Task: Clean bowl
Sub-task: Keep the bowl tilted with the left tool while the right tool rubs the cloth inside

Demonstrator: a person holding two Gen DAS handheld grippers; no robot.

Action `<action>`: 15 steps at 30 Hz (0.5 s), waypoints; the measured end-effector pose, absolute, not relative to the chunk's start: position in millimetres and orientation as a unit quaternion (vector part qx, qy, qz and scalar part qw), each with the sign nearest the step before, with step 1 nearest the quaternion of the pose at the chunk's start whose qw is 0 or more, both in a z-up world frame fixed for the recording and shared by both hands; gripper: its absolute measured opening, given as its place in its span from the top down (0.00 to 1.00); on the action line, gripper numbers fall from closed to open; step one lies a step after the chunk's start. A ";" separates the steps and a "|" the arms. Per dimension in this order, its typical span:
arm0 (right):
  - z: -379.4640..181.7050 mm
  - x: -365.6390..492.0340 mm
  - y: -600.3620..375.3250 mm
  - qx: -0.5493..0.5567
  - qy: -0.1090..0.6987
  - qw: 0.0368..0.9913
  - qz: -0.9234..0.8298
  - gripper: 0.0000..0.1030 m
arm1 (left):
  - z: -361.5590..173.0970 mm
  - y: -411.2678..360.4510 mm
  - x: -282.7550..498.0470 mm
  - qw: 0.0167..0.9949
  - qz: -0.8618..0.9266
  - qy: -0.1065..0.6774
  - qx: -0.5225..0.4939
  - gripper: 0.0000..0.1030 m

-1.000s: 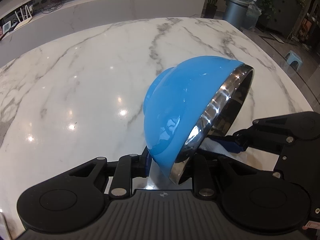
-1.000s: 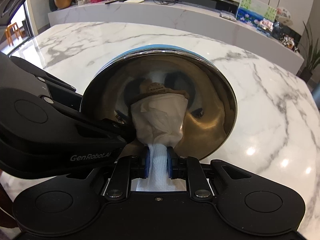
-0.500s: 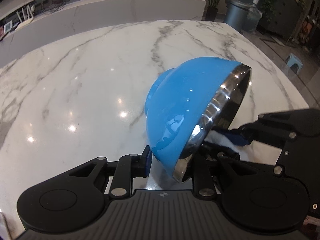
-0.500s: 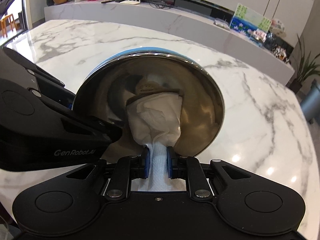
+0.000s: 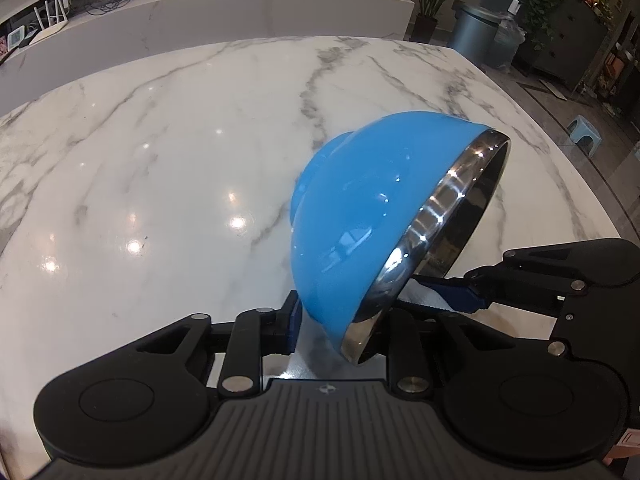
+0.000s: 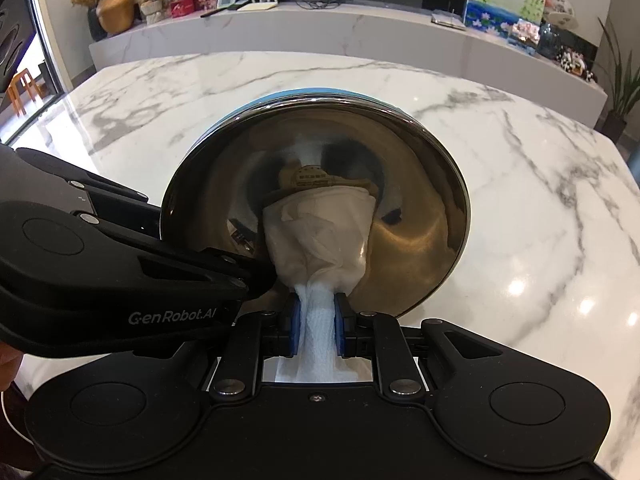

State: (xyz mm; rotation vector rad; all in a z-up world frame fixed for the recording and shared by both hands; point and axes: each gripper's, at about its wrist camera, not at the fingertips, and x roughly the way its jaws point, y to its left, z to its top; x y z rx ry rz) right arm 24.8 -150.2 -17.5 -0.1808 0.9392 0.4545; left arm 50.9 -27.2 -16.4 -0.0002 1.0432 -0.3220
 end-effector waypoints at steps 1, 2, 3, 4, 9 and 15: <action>-18.0 25.7 -150.7 -0.086 0.448 0.863 0.217 0.86 | -16.2 -27.6 51.1 0.854 -0.153 0.497 0.002 0.81; -18.4 26.5 -151.2 -0.086 0.448 0.863 0.217 0.86 | -16.2 -27.5 51.1 0.854 -0.153 0.497 0.002 0.81; -18.6 25.3 -151.8 -0.086 0.448 0.863 0.217 0.86 | -16.3 -27.3 51.0 0.853 -0.153 0.498 0.002 0.82; -18.9 26.6 -152.2 -0.087 0.448 0.863 0.218 0.86 | -16.4 -27.6 51.4 0.853 -0.153 0.499 0.002 0.82; -20.0 24.7 -148.9 -0.116 0.439 0.866 0.212 0.86 | -15.4 -28.8 51.1 0.853 -0.153 0.499 0.008 0.82; -20.8 17.1 -140.3 -0.191 0.405 0.874 0.187 0.86 | -13.1 -30.3 49.7 0.855 -0.151 0.496 0.021 0.82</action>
